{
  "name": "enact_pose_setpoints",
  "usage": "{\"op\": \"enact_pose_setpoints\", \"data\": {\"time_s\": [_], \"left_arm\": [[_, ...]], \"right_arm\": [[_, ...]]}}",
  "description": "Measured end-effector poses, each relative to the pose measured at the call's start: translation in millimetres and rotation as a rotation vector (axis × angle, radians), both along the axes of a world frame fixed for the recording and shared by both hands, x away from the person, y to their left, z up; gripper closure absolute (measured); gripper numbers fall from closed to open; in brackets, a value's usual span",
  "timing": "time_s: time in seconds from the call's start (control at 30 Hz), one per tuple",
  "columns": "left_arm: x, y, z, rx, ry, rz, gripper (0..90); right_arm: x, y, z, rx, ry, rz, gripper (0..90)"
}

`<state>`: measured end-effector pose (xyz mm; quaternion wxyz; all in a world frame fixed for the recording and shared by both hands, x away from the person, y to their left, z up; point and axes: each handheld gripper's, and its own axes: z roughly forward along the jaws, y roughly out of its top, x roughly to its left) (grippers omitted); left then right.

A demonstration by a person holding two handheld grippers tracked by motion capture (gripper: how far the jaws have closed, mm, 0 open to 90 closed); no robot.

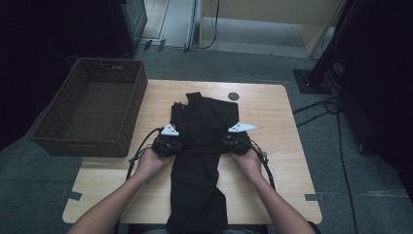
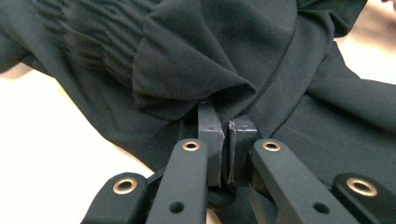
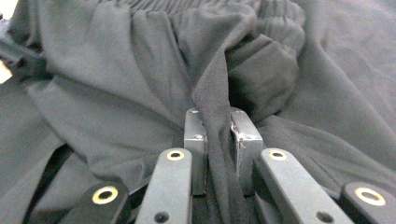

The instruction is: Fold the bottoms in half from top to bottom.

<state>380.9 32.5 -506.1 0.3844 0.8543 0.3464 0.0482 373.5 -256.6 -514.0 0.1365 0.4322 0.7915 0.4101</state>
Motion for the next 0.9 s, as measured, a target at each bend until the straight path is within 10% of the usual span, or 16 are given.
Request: {"op": "enact_pose_setpoints", "data": {"time_s": [0.47,0.57,0.63,0.7,0.9], "left_arm": [[74.6,-9.1,5.9,-0.009,-0.001,0.143,87.7],[53.3,1.6,32.2,-0.156,-0.061,0.161,88.4],[34.6,5.3,37.7,-0.137,-0.088,0.113,88.3],[25.3,9.5,30.5,-0.141,-0.015,0.085,87.1],[22.0,17.7,18.7,-0.117,0.056,0.066,54.6]], "right_arm": [[78.2,5.3,-4.1,0.019,-0.036,-0.161,78.1],[72.0,4.2,15.8,0.078,0.011,-0.185,81.0],[51.1,-0.6,27.9,0.125,-0.05,-0.14,80.9],[32.5,-3.8,26.9,0.084,-0.077,-0.1,78.8],[23.3,-15.3,15.6,0.07,0.031,-0.018,45.8]]}}
